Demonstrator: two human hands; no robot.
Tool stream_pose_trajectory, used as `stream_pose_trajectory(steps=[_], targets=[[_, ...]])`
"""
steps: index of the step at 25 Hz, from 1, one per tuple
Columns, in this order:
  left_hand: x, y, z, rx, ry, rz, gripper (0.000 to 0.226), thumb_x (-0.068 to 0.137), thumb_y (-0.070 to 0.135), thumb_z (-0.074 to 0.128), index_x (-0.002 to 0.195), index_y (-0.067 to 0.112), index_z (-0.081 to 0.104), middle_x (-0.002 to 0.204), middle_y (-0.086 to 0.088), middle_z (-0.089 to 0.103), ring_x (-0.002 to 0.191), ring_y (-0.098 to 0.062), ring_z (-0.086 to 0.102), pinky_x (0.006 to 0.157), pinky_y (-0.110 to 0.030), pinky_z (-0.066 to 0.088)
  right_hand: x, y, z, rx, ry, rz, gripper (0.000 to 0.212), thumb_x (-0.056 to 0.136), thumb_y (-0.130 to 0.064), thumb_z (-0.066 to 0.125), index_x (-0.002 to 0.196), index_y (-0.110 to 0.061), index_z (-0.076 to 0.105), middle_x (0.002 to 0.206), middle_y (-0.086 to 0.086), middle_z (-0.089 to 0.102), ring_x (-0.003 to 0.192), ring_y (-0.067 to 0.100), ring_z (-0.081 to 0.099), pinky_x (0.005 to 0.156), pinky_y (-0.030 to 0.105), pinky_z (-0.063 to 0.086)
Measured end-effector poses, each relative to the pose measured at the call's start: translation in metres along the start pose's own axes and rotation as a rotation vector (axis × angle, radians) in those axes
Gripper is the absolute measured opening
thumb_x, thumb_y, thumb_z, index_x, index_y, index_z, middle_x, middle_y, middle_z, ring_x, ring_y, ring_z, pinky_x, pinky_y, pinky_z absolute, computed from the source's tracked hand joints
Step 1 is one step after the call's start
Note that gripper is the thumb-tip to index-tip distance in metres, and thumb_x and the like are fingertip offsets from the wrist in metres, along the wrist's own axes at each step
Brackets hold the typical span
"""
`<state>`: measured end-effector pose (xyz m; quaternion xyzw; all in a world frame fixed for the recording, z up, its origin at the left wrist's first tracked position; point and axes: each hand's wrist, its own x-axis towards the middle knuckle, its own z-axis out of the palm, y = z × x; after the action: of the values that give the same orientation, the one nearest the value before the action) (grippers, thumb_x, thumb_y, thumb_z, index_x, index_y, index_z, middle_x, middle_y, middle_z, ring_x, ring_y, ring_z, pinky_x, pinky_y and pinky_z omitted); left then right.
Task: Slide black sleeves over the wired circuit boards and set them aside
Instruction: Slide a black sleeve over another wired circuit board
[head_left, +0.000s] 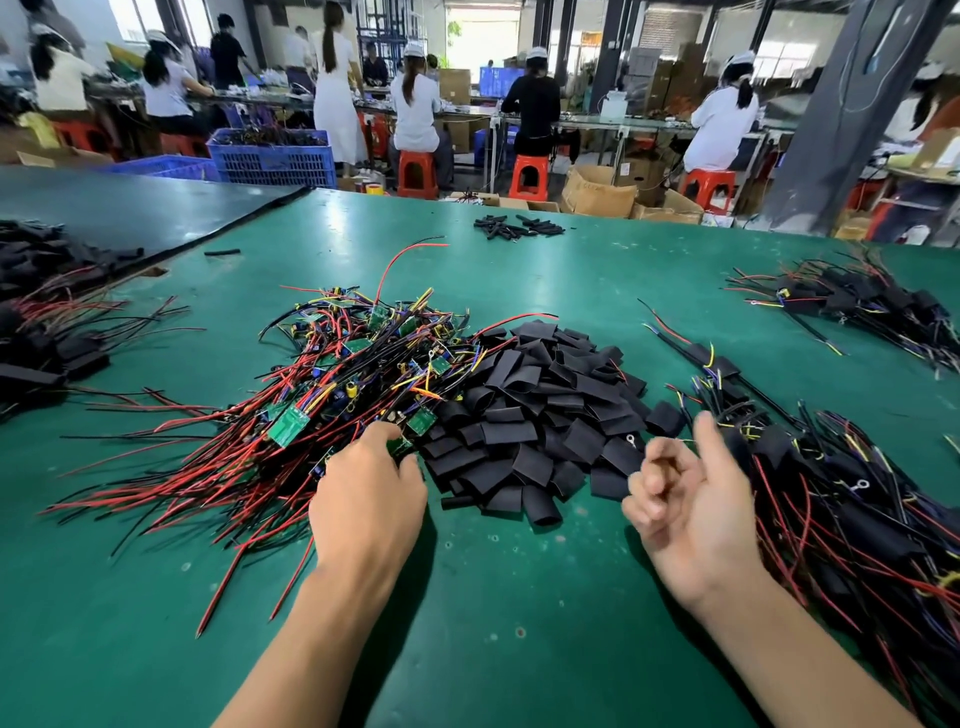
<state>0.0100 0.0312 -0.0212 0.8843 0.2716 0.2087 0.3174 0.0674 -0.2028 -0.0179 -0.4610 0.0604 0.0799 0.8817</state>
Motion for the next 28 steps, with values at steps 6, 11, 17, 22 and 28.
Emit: stream_pose_trajectory(steps=[6,11,17,22,28], targets=[[0.003,-0.001,0.001,-0.022,0.054,0.001,0.028,0.089,0.020,0.063,0.116,0.023,0.067,0.092,-0.007,0.072,0.089,-0.035,0.064,0.077,-0.041,0.055,-0.023,0.029,0.010,-1.093,-0.327,-0.385,0.037,0.099,-0.039,0.057,0.067,-0.020,0.062,0.060,-0.002,0.067,0.049,0.015,0.056,0.054,0.026,0.045],[0.004,-0.003,0.003,-0.043,0.105,0.027,0.024,0.088,0.015,0.063,0.109,0.018,0.073,0.096,-0.010,0.074,0.090,-0.037,0.064,0.076,-0.040,0.053,-0.023,0.022,0.012,-0.966,-0.255,-0.348,0.036,0.099,-0.033,0.058,0.066,-0.019,0.063,0.059,0.003,0.065,0.047,0.014,0.053,0.053,0.022,0.044],[0.002,0.000,0.005,-0.049,0.176,0.057,0.014,0.088,0.017,0.061,0.090,0.020,0.075,0.087,-0.004,0.073,0.081,-0.034,0.063,0.067,-0.035,0.047,-0.026,0.021,0.015,-0.989,-0.241,-0.344,0.037,0.099,-0.032,0.058,0.067,-0.016,0.064,0.059,0.004,0.065,0.047,0.012,0.052,0.053,0.019,0.043],[-0.001,0.003,0.006,-0.167,0.213,0.086,0.012,0.086,0.017,0.065,0.088,0.022,0.076,0.082,0.001,0.074,0.075,-0.029,0.065,0.071,-0.036,0.053,-0.027,0.019,0.016,-0.978,-0.237,-0.333,0.036,0.099,-0.031,0.058,0.068,-0.014,0.064,0.059,0.004,0.066,0.047,0.012,0.052,0.053,0.020,0.044],[-0.004,0.012,0.003,-0.472,0.295,0.078,0.010,0.085,0.018,0.072,0.080,0.025,0.076,0.063,0.014,0.068,0.058,-0.003,0.058,0.065,-0.023,0.047,-0.028,0.020,0.017,-0.974,-0.252,-0.328,0.036,0.099,-0.031,0.059,0.067,-0.014,0.064,0.059,0.003,0.065,0.048,0.013,0.051,0.051,0.017,0.044]])
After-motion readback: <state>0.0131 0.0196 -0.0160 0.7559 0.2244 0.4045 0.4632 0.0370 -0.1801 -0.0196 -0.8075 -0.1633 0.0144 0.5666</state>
